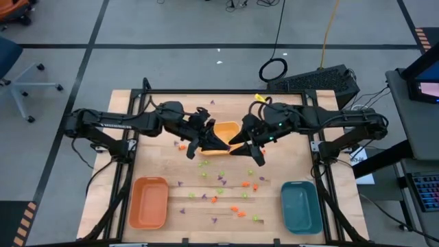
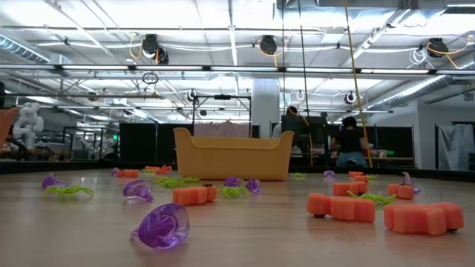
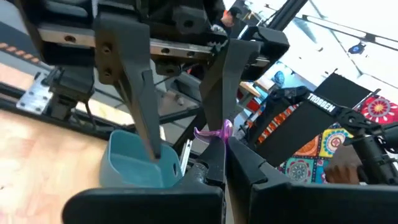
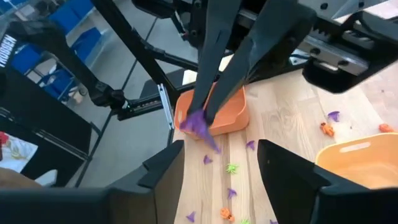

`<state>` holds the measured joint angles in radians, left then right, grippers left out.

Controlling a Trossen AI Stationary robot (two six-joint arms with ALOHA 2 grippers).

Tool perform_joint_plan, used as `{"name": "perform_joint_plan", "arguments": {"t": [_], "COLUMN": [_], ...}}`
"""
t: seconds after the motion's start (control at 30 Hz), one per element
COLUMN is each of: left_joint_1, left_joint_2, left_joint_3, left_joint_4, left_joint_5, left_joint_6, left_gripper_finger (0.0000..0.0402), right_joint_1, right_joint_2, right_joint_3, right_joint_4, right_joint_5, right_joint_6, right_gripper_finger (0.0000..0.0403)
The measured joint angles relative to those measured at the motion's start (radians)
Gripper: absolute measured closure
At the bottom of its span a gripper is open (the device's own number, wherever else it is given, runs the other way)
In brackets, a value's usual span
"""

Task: Sort Halloween decoration
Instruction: Put the violet witch hat toy into the blue bin

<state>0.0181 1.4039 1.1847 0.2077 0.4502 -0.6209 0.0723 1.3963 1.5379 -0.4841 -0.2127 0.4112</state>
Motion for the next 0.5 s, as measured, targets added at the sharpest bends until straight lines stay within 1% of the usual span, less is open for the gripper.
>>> {"name": "perform_joint_plan", "arguments": {"t": [0.1, 0.2, 0.4, 0.5], "left_joint_1": [0.000, 0.000, 0.004, 0.006], "left_joint_2": [0.013, 0.014, 0.014, 0.014], "left_joint_3": [0.000, 0.000, 0.000, 0.000], "left_joint_4": [-0.001, -0.003, -0.008, -0.008], "left_joint_5": [0.012, 0.017, 0.018, 0.018], "left_joint_6": [-0.002, -0.009, -0.021, -0.027], "left_gripper_finger": [0.0401, 0.0401, 0.0401, 0.0401], "right_joint_1": [0.000, 0.000, 0.000, 0.000], "right_joint_2": [0.011, 0.015, 0.017, 0.017], "right_joint_3": [0.000, 0.000, 0.000, 0.000], "right_joint_4": [-0.004, 0.001, 0.002, 0.002], "right_joint_5": [-0.002, -0.002, -0.053, -0.054], "right_joint_6": [-0.006, -0.015, -0.036, -0.045], "right_gripper_finger": [0.0214, 0.0226, 0.0269, 0.0293]}}
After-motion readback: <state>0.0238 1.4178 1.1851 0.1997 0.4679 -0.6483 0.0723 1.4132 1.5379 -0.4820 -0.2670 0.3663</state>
